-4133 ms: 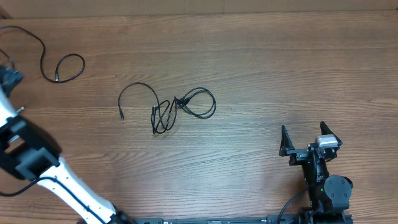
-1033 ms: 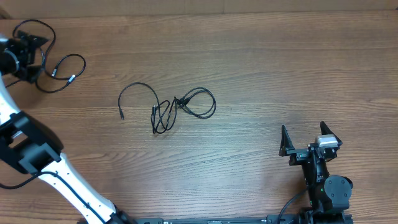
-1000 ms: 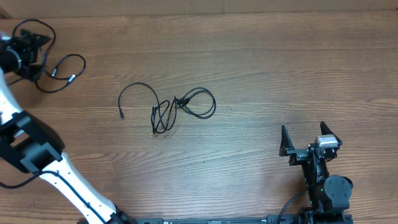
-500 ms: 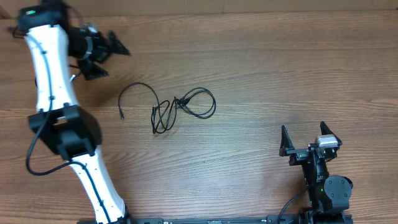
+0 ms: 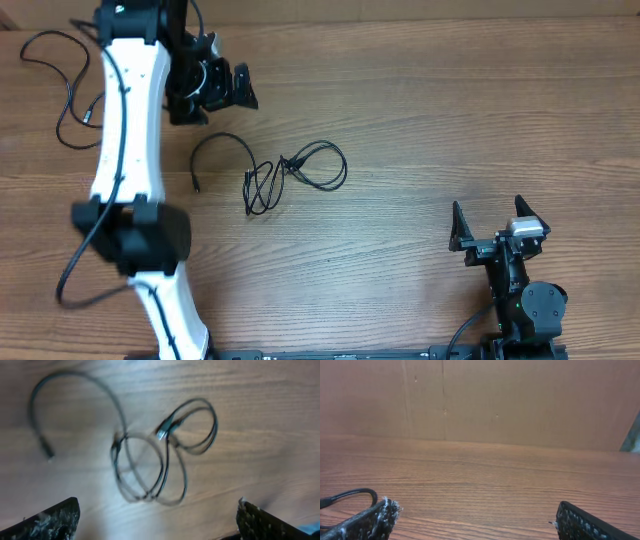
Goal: Untangle cables
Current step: 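Swing the left gripper back toward the remaining cable loops in the center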
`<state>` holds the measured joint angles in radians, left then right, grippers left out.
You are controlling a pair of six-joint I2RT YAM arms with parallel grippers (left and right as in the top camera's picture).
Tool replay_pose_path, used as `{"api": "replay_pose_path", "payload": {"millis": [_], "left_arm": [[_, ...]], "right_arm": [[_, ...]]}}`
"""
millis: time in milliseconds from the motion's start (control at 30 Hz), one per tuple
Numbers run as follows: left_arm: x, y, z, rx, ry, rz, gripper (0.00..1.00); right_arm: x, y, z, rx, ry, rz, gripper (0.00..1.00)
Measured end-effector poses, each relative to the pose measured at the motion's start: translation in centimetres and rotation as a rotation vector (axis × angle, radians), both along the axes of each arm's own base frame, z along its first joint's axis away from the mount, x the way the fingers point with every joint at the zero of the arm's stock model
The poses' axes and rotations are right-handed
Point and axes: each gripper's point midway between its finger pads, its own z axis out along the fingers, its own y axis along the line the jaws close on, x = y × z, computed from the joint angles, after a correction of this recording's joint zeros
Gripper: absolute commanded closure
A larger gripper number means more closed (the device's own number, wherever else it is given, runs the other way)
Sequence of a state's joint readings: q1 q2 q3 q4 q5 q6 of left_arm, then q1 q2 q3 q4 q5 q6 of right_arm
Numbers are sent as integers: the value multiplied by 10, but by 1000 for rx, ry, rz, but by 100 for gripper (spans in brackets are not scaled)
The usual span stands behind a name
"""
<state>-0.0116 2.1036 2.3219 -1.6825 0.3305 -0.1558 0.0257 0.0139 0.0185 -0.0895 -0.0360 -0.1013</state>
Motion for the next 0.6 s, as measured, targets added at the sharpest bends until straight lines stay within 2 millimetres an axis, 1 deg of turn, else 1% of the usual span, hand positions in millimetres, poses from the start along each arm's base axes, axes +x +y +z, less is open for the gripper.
{"api": "replay_pose_path", "payload": {"millis": [133, 200, 267, 467, 600], "left_arm": [[-42, 16, 23, 78, -23, 15, 1], [-65, 21, 27, 108, -11, 20, 0], [-86, 25, 26, 129, 10, 21, 0], [-117, 27, 13, 142, 71, 18, 0], [-129, 26, 7, 137, 96, 16, 0]], "right_arm": [[0, 0, 0, 0, 0, 0, 0], [0, 0, 0, 0, 0, 0, 0], [0, 0, 0, 0, 0, 0, 0], [0, 0, 0, 0, 0, 0, 0], [0, 0, 0, 0, 0, 0, 0]]}}
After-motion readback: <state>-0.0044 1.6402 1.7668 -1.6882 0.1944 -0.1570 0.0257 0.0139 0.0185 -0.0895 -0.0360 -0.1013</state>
